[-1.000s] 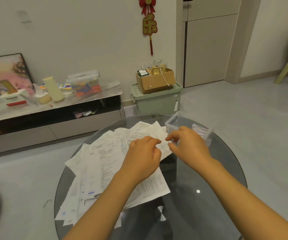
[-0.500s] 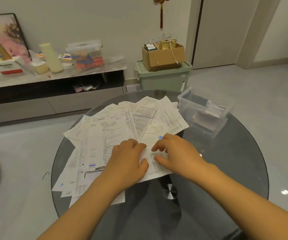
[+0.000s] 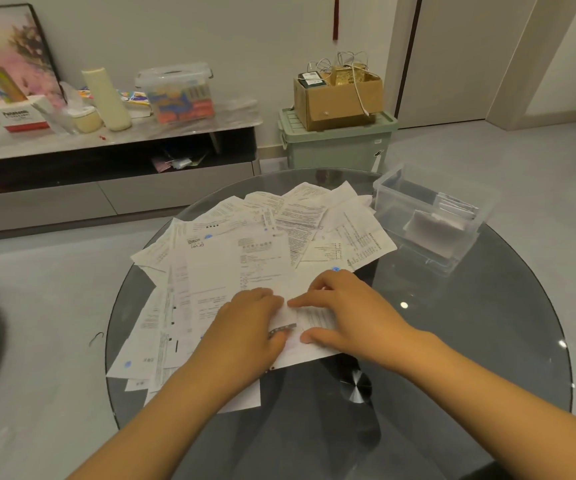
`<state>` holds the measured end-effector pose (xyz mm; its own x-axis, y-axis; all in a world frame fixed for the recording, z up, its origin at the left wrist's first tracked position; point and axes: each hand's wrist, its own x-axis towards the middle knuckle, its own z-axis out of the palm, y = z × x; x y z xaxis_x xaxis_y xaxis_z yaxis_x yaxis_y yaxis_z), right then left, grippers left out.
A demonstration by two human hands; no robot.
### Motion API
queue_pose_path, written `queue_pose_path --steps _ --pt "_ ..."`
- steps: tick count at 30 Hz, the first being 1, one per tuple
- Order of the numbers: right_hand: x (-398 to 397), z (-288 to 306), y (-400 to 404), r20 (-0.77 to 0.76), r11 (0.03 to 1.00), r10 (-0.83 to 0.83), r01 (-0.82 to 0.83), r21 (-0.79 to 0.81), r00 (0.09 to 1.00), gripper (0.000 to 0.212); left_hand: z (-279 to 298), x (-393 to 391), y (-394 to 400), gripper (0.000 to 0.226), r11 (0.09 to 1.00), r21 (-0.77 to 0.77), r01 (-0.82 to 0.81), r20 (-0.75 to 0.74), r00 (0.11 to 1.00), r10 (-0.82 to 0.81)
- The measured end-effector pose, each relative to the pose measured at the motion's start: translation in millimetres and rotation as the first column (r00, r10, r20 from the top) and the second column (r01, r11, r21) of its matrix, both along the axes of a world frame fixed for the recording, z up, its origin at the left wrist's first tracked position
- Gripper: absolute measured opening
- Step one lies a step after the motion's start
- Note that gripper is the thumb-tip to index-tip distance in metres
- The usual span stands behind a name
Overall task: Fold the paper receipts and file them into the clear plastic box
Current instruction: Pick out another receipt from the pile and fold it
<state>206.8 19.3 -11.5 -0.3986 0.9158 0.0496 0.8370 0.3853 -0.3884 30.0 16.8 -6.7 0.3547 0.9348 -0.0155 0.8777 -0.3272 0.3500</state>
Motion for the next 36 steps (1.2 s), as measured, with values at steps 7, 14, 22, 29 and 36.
queue_pose_path --steps 7,14,22,29,36 --pt "3.0 4.6 1.9 -0.182 0.999 -0.004 -0.001 -0.032 0.983 0.008 7.6 -11.9 -9.5 0.031 0.993 -0.103 0.061 0.187 0.982 -0.041" --pt "9.1 5.7 4.8 -0.356 0.956 -0.268 0.201 -0.214 0.895 0.021 17.4 -26.6 -6.9 0.021 0.984 -0.154 -0.093 0.428 0.891 0.151" --pt "3.6 0.1 1.4 -0.244 0.951 -0.277 0.228 -0.210 0.929 0.045 -1.1 -16.5 -1.0 0.084 0.987 -0.088 -0.137 0.286 0.945 0.157" --pt "7.4 -1.9 3.3 -0.038 0.990 -0.139 0.140 0.025 0.990 0.039 -11.4 -10.2 -0.1 0.042 0.988 0.071 0.140 0.008 0.990 -0.141" --pt "11.1 -0.2 2.5 0.031 0.998 0.038 -0.037 -0.046 0.999 0.051 -14.6 -12.4 4.7 0.052 0.978 0.074 0.197 0.010 0.980 -0.198"
